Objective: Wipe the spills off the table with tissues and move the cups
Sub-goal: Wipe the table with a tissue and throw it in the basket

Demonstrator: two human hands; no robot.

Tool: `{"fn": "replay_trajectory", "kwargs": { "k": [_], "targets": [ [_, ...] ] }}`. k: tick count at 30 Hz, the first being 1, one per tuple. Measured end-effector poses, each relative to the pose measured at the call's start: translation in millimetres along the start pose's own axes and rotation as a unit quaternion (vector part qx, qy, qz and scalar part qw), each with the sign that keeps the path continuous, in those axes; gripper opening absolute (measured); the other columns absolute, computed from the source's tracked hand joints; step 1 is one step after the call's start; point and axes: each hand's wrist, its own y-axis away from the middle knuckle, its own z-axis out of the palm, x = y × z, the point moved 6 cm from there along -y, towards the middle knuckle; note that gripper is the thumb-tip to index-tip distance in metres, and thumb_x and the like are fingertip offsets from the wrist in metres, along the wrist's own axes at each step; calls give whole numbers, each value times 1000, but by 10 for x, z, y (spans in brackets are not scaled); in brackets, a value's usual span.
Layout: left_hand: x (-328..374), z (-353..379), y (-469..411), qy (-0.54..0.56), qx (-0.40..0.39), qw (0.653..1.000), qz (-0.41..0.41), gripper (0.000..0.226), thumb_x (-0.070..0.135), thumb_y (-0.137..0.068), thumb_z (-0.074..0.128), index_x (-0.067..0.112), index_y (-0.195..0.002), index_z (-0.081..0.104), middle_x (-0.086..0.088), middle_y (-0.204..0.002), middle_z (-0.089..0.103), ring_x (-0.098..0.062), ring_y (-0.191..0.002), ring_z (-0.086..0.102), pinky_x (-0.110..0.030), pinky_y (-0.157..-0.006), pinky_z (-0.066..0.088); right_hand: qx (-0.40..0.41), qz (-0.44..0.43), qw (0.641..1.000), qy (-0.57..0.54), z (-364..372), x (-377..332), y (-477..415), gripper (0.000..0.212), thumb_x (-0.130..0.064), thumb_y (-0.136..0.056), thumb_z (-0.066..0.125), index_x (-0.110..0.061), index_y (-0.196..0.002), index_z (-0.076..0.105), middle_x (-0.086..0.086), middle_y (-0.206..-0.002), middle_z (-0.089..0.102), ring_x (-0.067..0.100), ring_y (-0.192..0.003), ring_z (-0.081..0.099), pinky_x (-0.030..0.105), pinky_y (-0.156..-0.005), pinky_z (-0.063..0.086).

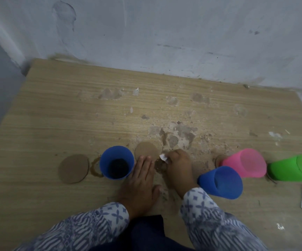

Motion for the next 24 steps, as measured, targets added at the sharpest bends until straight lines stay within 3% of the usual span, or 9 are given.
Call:
{"fn": "replay_trajectory", "kwargs": {
  "k": [4,7,10,12,15,18,21,24],
  "targets": [
    [2,-9,3,14,-5,1000,-4,64,45,-99,23,-2,-132,52,-19,-140,48,-36,-130,45,-38,-114,11,-13,-65,998,1,29,-274,285,8,-9,-68,73,-14,-74,71,4,-72,65,19,-67,59,13,-69,33],
    [2,-1,-3,11,-3,1000,-2,64,45,-97,26,-2,-131,52,-19,-140,48,-36,-133,40,-38,-115,11,-12,-74,997,-12,19,-156,447,14,-21,-78,60,-13,-72,71,3,-69,63,19,-62,58,15,-66,34],
    [3,16,-5,0,-3,1000,1,66,46,-88,39,-2,-131,52,-19,-140,47,-33,-134,36,-36,-116,6,15,-22,1000,-7,-67,42,241,1,-5,-73,70,-6,-73,71,10,-70,63,25,-64,57,25,-65,44],
    [1,13,0,-3,-5,1000,1,65,46,-90,36,-1,-131,53,-19,-140,48,-35,-132,42,-36,-116,5,7,33,999,-1,-61,96,76,9,0,-73,69,-3,-81,71,14,-79,64,31,-74,58,29,-69,42],
    [-2,3,0,13,-10,1000,-7,65,47,-96,27,-1,-132,51,-18,-140,48,-35,-131,43,-36,-116,6,-10,-36,999,29,36,-66,95,9,-12,-70,76,-13,-77,71,6,-75,66,24,-71,59,28,-68,46],
    [-10,12,1,18,-11,1000,-9,65,47,-96,26,-1,-133,50,-18,-141,47,-34,-132,43,-36,-116,7,-2,-99,995,0,34,-168,391,6,-16,-70,69,-15,-75,71,2,-72,66,18,-66,59,21,-65,46],
    [-4,13,0,11,-15,1000,-10,66,47,-97,23,-1,-133,50,-18,-142,46,-34,-133,41,-36,-116,6,9,-96,995,-5,-59,-74,448,4,-11,-68,73,-11,-71,71,4,-68,65,20,-61,60,21,-62,44],
    [-8,28,1,4,-15,1000,-7,65,46,-91,35,-1,-133,51,-18,-141,47,-33,-134,38,-37,-116,7,35,-35,999,-9,-104,72,185,9,-1,-68,77,-5,-69,69,11,-67,63,29,-62,59,26,-64,41]
  ]
}}
